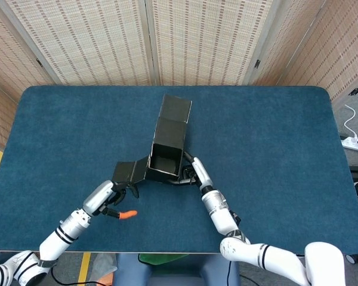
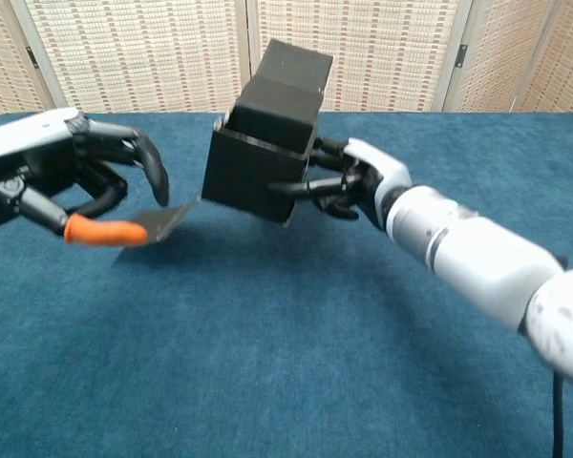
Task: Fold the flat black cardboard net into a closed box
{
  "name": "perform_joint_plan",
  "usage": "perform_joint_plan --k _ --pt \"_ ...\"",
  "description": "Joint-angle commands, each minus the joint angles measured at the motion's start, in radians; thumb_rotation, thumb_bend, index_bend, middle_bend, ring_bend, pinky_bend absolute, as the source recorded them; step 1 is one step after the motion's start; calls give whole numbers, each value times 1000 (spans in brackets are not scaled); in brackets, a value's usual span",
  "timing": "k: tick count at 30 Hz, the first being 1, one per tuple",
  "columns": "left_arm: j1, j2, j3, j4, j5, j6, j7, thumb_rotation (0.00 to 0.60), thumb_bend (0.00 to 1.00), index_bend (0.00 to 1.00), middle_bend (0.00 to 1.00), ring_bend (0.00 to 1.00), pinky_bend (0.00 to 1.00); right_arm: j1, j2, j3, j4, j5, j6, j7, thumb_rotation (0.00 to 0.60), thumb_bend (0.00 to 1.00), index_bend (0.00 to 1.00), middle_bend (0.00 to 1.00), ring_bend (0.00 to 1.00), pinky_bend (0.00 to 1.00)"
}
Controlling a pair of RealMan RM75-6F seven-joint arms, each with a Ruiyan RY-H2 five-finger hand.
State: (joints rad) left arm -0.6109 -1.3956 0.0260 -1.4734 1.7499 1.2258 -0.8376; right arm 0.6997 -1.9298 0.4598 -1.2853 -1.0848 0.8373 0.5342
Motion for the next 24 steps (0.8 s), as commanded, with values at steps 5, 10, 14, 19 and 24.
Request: perform_joint_plan --k 5,10,14,19,24 --pt "-94 -29 53 10 95 -116 141 600 255 501 542 874 930 -41 129 29 -176 21 -58 93 600 255 543 633 772 1000" --pt "-94 -115 -9 39 -28 -176 284 600 257 427 461 874 930 -88 201 12 -279 24 -73 141 600 253 543 631 772 1000" --pt "-77 -187 -73 108 -120 -155 394 600 277 378 405 874 929 -123 254 -9 -337 6 -71 160 600 254 543 628 772 1000" --pt "-28 -235 -119 178 -159 -36 494 600 317 363 392 874 930 -157 309 -46 -375 -24 -68 172 600 253 543 621 772 1000" --pt "3 -246 -127 220 -125 80 512 600 354 364 397 874 930 -169 331 -76 -380 -52 -68 173 600 252 543 614 771 1000"
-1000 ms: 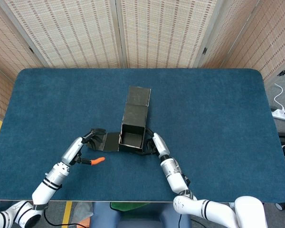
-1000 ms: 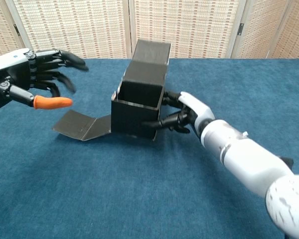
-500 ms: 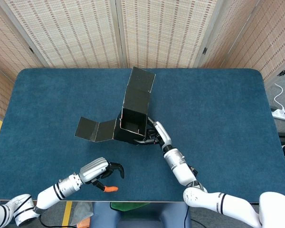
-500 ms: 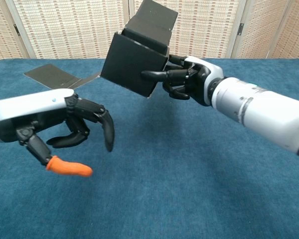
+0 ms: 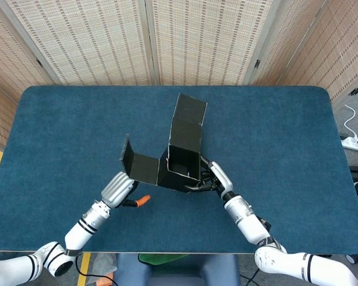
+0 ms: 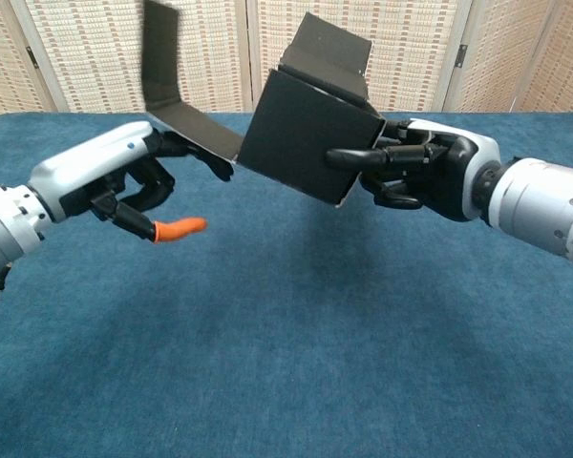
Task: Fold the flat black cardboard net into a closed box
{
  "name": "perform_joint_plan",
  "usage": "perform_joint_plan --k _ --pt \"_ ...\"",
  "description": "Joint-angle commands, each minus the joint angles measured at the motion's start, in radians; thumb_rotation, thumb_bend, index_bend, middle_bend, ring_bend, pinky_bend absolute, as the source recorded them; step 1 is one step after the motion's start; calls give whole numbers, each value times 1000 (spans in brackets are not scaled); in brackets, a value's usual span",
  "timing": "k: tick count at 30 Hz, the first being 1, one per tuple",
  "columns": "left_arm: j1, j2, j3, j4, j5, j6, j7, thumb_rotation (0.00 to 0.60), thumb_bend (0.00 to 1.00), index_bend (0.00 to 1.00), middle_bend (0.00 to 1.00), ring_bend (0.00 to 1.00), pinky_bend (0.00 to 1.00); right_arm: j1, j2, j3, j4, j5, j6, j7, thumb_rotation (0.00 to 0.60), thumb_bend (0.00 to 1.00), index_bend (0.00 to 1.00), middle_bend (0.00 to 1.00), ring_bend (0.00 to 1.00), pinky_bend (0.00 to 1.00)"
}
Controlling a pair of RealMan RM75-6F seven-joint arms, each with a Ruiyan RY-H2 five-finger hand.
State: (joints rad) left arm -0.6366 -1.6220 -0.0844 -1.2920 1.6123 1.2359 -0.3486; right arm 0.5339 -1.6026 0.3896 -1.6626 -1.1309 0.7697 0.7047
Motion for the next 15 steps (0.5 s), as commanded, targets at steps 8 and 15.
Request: perform_joint_plan --k 8,15 --pt "14 6 -25 72 125 213 32 600 376 399 442 874 931 -3 -6 -58 8 -52 -8 11 600 251 543 607 772 1000" --pt "-22 12 -24 68 171 230 54 600 374 394 435 874 930 9 -34 -82 25 -78 -2 16 600 251 543 605 772 1000"
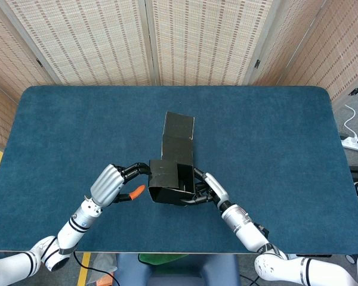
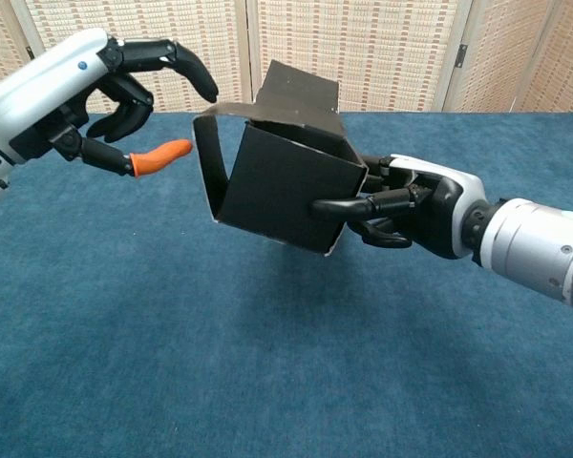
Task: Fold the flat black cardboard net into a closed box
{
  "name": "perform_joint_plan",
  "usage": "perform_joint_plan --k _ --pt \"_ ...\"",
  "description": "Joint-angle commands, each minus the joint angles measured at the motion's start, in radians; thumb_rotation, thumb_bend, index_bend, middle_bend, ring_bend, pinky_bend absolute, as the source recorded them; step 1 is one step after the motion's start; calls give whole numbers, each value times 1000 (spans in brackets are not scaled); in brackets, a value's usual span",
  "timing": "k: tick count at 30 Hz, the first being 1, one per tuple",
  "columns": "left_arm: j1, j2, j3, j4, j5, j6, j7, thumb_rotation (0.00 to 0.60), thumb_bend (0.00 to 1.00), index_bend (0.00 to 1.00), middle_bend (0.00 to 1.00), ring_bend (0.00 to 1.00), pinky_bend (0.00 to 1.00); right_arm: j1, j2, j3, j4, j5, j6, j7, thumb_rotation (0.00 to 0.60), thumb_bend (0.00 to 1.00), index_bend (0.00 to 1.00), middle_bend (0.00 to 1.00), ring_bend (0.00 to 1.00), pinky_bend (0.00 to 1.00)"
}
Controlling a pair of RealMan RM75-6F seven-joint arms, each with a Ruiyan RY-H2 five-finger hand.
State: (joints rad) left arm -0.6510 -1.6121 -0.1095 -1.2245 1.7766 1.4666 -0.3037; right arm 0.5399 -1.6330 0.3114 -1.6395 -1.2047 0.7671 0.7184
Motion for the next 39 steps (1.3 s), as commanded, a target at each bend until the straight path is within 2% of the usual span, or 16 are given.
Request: perform_joint_plan --k 1,9,13,23,33,39 --pt "-12 4 5 3 12 -4 15 600 374 390 435 874 930 5 -6 -5 3 -6 1 4 600 250 543 605 772 1000" --pt "-32 -2 17 43 36 1 75 600 373 342 365 867 929 19 -19 -21 23 -13 4 -8 600 250 543 605 772 1000" --pt "-39 1 30 48 47 3 79 600 373 340 360 866 930 25 -27 -26 32 -13 5 -11 600 250 543 605 772 1000" --pt "-70 -2 69 99 83 -20 93 600 372 429 434 867 929 36 -53 -44 65 -18 23 -48 600 249 543 605 772 1000" --pt "-90 -98 107 264 108 -3 52 600 373 464 447 866 929 62 -123 -64 164 -24 43 -121 600 250 543 604 772 1000" --pt "-107 -167 133 403 127 10 26 600 372 465 449 866 929 77 -170 -68 229 -27 49 -146 600 250 543 604 772 1000"
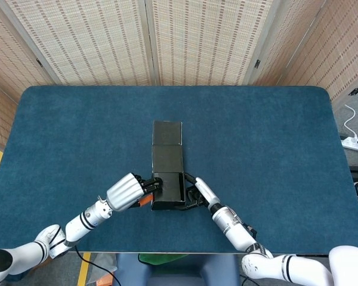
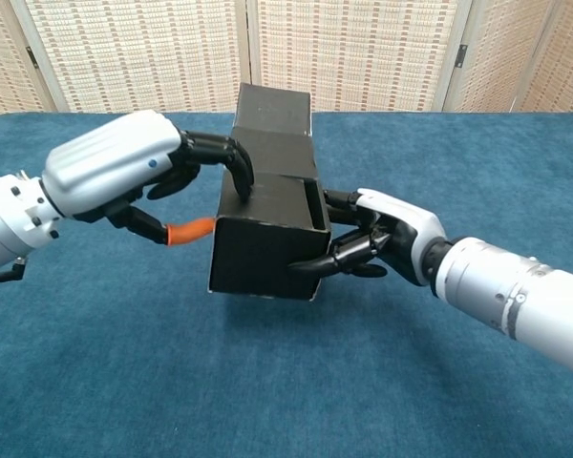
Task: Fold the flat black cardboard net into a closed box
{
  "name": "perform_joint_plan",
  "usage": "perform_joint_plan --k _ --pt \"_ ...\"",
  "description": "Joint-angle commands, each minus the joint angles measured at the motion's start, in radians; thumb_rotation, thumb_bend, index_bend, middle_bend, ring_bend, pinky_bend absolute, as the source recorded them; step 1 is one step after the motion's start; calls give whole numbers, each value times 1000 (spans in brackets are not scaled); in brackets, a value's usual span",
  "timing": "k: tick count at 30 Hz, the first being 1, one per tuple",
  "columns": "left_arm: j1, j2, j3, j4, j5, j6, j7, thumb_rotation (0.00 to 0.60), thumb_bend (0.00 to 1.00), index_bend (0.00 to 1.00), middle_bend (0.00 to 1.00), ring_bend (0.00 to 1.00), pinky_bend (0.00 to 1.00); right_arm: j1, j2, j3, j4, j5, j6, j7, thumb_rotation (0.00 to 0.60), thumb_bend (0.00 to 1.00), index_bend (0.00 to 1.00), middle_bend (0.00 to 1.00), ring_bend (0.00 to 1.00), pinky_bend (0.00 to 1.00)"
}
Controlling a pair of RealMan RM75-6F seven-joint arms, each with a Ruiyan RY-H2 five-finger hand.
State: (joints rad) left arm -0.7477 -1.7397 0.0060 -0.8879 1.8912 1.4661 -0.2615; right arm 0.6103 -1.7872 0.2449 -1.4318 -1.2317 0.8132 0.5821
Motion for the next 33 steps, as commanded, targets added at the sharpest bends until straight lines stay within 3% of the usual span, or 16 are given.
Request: perform_joint_plan --k 1,8,14,25,29,33 --pt "-11 -55 23 98 14 13 -20 600 372 465 449 866 929 10 -25 -1 35 -2 5 -15 600 250 543 604 772 1000" --pt "-18 -131 59 254 17 0 -31 600 372 447 440 866 924 27 -75 -5 122 -8 -1 -22 600 250 543 604 772 1000" --pt "-30 -155 88 320 12 -42 -19 600 373 430 419 864 915 37 -113 -17 195 -31 -6 -6 600 250 543 605 771 1000" --pt "-51 -96 132 206 2 -145 88 600 373 416 406 862 902 21 -148 -56 269 -88 26 42 600 250 543 604 772 1000" --pt "-61 -76 135 162 2 -167 143 600 372 461 428 860 901 13 -153 -67 281 -105 40 55 600 250 543 604 772 1000" --pt "-64 -72 135 141 -3 -172 168 600 372 566 526 860 901 6 -155 -74 286 -115 52 66 600 249 543 604 772 1000"
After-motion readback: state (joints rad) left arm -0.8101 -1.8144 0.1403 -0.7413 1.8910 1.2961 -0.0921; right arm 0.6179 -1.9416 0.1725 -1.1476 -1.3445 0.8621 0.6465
